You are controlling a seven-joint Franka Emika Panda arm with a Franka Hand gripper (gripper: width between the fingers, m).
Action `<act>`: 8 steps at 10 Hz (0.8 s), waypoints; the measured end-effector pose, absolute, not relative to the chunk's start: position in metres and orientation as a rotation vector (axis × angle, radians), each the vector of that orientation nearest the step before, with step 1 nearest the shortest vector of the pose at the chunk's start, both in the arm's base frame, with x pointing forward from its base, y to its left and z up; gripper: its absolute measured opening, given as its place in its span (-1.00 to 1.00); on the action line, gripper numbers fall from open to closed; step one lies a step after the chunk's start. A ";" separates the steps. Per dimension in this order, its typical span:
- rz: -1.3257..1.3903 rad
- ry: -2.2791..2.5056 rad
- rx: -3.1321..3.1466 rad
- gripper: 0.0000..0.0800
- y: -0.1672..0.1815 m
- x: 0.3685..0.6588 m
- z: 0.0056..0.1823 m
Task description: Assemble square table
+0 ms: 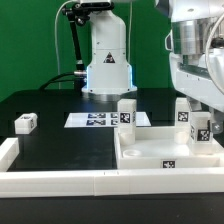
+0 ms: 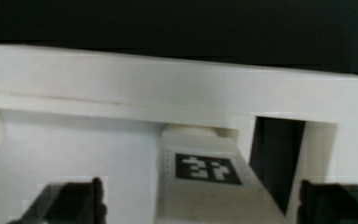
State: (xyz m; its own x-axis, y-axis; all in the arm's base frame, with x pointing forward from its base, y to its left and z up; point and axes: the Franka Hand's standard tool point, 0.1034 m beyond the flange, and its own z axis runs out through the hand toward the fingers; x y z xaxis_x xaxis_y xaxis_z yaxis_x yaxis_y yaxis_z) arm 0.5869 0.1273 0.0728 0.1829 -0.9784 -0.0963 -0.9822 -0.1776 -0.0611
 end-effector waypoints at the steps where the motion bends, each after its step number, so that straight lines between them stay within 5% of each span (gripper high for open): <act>1: 0.049 1.883 -2.377 0.47 0.125 0.587 0.073; 8: -0.008 1.010 -2.867 0.62 0.121 0.588 0.073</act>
Offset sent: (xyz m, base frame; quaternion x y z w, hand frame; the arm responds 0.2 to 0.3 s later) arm 0.0054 -0.0043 0.0010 -0.0045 -0.0109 -0.1849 0.9827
